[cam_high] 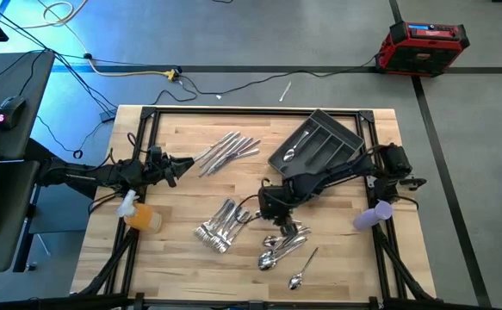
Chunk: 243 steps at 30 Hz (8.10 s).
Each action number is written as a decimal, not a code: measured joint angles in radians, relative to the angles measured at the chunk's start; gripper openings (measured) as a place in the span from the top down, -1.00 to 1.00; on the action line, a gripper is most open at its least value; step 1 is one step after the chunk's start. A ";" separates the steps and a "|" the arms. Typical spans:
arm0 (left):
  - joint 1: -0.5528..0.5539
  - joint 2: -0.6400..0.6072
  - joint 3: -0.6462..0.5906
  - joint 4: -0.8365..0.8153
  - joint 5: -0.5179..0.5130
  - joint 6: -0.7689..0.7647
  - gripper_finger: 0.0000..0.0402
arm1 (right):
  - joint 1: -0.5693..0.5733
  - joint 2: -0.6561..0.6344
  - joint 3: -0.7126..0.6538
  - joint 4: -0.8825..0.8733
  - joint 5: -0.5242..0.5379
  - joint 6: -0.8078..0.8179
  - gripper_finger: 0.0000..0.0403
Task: Sort silverware
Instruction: Put the spoon in the silverware tray
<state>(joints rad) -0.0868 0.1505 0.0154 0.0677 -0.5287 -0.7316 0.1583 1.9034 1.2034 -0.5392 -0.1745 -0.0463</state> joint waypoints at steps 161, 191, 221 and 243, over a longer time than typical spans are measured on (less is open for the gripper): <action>-0.007 0.020 0.000 0.004 0.022 0.009 0.41 | 0.199 0.060 0.009 0.036 0.003 -0.207 0.33; -0.007 0.026 0.000 0.004 0.026 0.001 0.41 | 0.089 0.049 0.107 -0.205 -0.080 -0.137 0.99; -0.007 0.026 0.000 0.004 0.029 0.002 0.41 | 0.175 0.048 0.106 -0.343 0.207 0.145 0.46; -0.007 0.026 0.000 0.004 0.032 0.000 0.41 | 0.173 0.052 0.044 -0.312 0.142 0.218 0.96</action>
<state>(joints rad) -0.0937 0.1768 0.0151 0.0719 -0.4965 -0.7319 0.3310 1.9552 1.2477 -0.8513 -0.0327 0.1720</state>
